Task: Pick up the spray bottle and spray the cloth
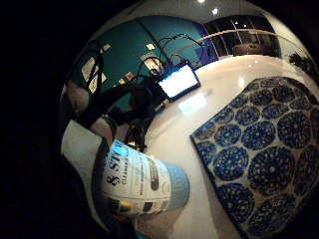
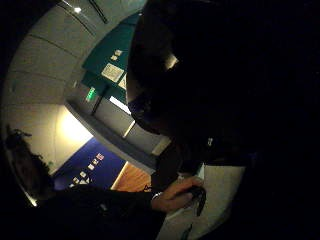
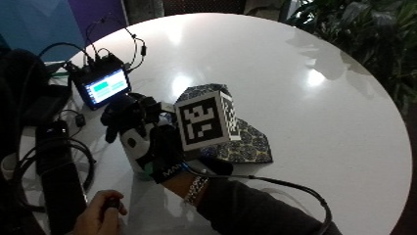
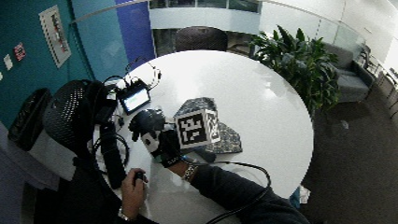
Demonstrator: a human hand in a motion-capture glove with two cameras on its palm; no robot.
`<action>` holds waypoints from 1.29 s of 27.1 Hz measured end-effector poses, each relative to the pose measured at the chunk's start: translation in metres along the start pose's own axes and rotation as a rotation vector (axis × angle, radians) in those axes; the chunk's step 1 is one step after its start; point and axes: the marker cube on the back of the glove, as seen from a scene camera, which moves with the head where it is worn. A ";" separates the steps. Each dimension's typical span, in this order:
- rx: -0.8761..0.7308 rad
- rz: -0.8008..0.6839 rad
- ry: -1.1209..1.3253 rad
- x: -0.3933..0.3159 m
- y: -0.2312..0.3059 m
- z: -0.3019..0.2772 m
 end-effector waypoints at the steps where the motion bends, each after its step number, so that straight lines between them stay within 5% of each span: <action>1: -0.004 0.003 0.001 0.001 0.001 0.001; 14: -0.272 0.112 0.050 0.021 0.037 -0.007; 25: -0.516 0.217 0.733 0.018 0.008 -0.083; 35: -0.570 0.334 0.913 0.029 -0.008 -0.100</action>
